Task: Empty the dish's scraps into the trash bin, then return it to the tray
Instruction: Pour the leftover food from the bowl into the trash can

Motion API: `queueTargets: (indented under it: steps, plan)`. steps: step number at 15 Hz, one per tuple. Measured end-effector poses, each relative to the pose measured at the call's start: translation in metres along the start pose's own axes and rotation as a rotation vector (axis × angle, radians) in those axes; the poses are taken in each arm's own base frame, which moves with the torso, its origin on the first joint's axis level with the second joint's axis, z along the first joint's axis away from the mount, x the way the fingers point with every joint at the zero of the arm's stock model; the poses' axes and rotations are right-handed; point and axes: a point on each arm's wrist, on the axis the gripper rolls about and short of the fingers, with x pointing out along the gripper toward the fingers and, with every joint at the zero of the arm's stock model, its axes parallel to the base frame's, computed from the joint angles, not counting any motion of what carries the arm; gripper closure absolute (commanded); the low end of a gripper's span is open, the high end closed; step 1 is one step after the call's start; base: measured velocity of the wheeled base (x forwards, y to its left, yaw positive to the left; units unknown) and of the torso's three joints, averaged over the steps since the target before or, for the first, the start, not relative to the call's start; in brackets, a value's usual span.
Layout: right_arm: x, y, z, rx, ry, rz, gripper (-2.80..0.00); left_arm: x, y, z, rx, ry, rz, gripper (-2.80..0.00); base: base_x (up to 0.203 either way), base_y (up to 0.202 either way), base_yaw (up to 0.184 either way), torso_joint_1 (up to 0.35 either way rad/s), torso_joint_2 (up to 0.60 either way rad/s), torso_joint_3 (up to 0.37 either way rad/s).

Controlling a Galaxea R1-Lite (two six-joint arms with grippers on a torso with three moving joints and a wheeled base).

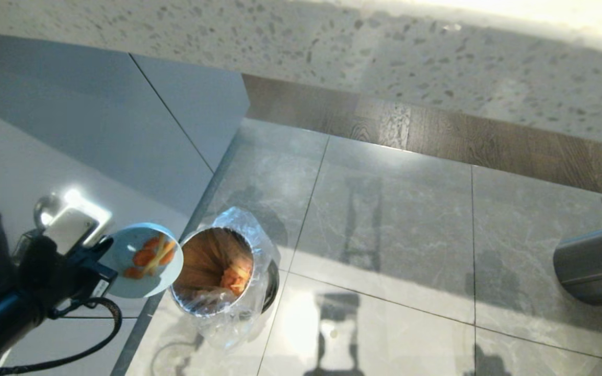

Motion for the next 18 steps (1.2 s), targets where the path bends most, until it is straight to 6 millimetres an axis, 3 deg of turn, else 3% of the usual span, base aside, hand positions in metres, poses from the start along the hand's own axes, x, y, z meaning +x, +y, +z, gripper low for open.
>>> queueTargets:
  steps: [7,18]
  plan:
    - [0.000,0.000,0.000,0.000,0.000,0.000,0.00,0.005,-0.002,0.005,0.136,-0.054,-0.069,0.00,0.000,0.000,0.000,0.000,0.00,0.000]
    - [0.000,0.000,0.000,0.000,0.000,0.000,0.00,0.012,0.004,0.028,0.121,-0.271,-0.052,0.00,0.000,0.000,0.000,0.000,0.00,0.000]
